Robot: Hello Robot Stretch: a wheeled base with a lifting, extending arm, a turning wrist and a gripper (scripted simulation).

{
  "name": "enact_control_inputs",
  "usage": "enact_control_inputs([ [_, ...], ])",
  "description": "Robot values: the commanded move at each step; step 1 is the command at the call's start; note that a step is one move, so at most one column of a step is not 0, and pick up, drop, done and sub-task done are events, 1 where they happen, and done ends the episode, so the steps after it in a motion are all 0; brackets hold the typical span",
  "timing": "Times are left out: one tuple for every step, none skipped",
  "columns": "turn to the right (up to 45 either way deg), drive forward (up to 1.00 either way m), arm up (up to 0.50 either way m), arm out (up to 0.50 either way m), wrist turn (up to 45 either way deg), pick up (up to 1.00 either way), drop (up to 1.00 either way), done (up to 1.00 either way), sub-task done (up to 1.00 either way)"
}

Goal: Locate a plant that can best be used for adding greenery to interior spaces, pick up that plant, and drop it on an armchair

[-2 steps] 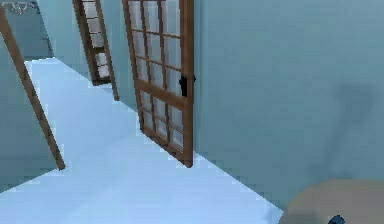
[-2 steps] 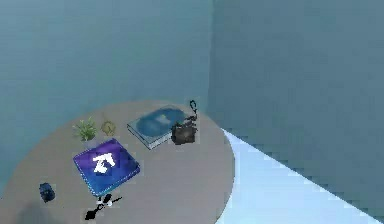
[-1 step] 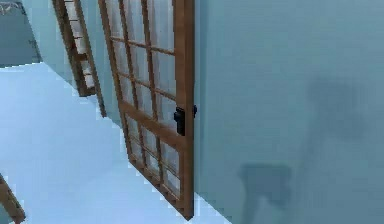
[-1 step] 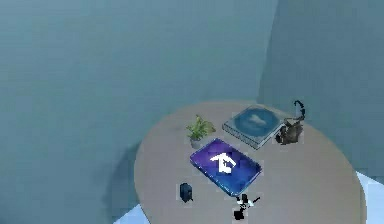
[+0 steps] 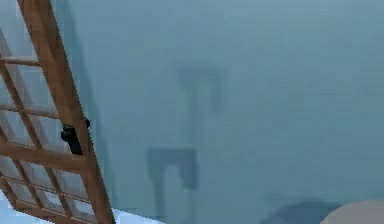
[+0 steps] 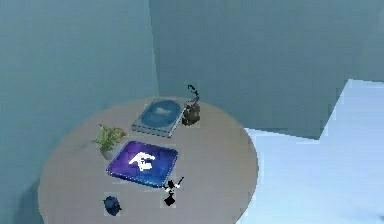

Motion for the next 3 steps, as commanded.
enact_control_inputs([
  [0.0, 0.25, 0.0, 0.0, 0.0, 0.0, 0.0, 0.0, 0.0],
  [0.0, 0.0, 0.5, 0.0, 0.0, 0.0, 0.0, 0.0, 0.0],
  [0.0, 0.0, 0.28, 0.0, 0.0, 0.0, 0.0, 0.0, 0.0],
])
